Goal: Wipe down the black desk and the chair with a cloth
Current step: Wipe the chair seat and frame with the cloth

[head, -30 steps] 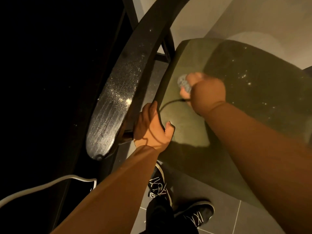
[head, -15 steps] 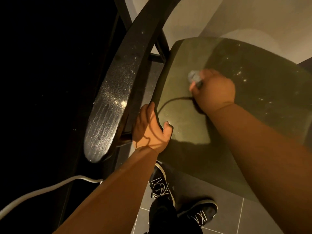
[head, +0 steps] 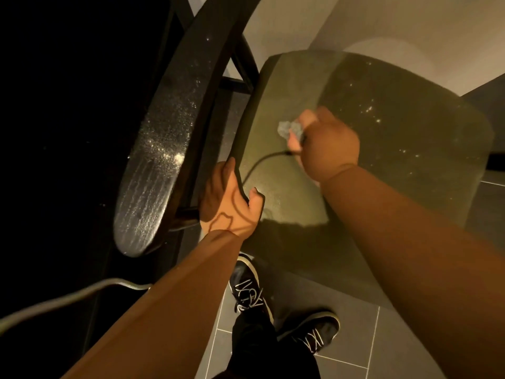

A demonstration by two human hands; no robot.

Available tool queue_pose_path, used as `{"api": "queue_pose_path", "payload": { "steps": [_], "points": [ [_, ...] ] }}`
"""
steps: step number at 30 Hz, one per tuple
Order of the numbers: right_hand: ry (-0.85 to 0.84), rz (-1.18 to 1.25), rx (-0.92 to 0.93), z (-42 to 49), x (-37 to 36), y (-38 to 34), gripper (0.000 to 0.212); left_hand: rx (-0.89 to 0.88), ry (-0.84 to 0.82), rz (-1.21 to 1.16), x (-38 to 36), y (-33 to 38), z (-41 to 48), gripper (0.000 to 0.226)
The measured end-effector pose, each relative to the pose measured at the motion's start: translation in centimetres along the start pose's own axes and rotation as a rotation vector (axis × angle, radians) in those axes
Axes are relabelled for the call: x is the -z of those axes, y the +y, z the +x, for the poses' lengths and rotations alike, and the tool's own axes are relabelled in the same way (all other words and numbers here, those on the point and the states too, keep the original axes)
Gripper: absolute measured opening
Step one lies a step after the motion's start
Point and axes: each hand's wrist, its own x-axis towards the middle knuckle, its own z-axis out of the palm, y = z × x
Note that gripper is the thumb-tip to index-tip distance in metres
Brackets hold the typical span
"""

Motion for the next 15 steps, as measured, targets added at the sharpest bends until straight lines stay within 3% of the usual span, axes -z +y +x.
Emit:
{"api": "queue_pose_path", "payload": {
  "steps": [7,15],
  "points": [
    [-0.130,-0.054,0.018,-1.4,1.2,-0.2,0.027,0.029,-0.068,-0.009,0.8,0.3,0.2,0.079],
    [-0.281,-0.074,0.293,-2.1,0.7,-0.9,0.030,0.061,-0.135,0.005,1.2,0.5,0.5,0.081]
  ]
}}
